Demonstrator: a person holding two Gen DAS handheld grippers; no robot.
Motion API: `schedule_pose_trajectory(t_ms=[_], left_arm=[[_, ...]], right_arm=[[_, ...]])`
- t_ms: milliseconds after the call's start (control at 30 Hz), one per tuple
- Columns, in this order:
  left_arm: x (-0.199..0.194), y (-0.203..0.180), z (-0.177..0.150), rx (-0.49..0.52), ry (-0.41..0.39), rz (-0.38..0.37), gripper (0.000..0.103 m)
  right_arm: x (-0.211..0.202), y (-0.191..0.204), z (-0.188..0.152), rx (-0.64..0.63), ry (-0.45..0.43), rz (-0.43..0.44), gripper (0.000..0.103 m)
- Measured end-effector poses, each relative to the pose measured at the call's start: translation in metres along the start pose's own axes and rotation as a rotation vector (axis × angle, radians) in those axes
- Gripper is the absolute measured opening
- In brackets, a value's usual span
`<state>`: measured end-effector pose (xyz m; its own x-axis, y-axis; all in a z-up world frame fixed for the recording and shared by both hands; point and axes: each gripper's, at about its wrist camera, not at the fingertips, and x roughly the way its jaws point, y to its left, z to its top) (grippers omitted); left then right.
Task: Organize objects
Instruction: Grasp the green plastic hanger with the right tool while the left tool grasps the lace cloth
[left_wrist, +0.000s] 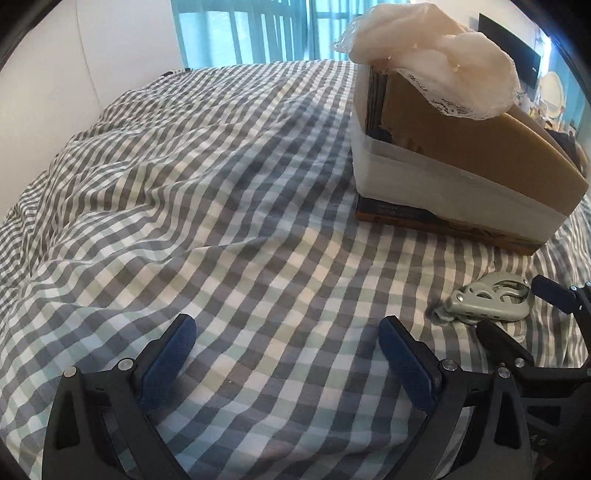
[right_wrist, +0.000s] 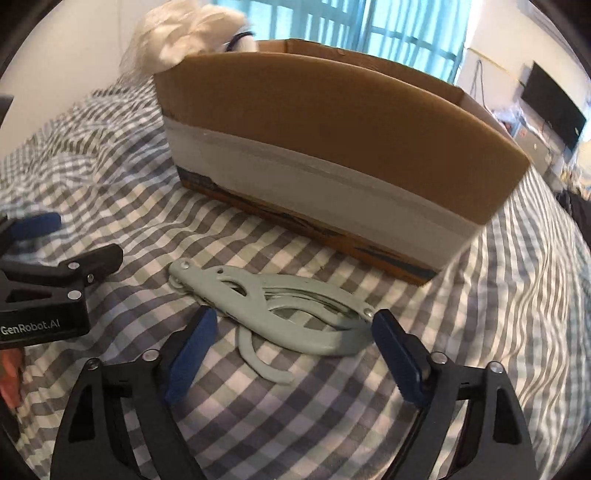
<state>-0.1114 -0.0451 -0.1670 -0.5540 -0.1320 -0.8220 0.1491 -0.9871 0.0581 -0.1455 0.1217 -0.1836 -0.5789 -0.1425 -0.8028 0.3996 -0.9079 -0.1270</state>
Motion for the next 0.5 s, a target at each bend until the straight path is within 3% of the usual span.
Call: schedule_pose_trajectory(t_ms=[167,267,333,500], left_arm=[[0.001,0.0,0.001,0.003,0.001,0.011,0.102],[0.003,0.004,0.001,-0.011,0.001,0.011,0.102],[0.002,0.006,0.0,-0.018,-0.002,0.012,0.102],[-0.005,0.005,-0.002,-0.028,-0.021,0.005,0.102]], right_arm=[[0.006,0.011,0.002,-0.057,-0.002,-0.008,0.07],[0.014,0.021,0.002,-0.12,-0.007,-0.061,0.058],[0.013,0.023,0.003,-0.128,-0.024,-0.075,0.038],[-0.006,0.014,0.0,-0.093,-0.063,-0.048,0.031]])
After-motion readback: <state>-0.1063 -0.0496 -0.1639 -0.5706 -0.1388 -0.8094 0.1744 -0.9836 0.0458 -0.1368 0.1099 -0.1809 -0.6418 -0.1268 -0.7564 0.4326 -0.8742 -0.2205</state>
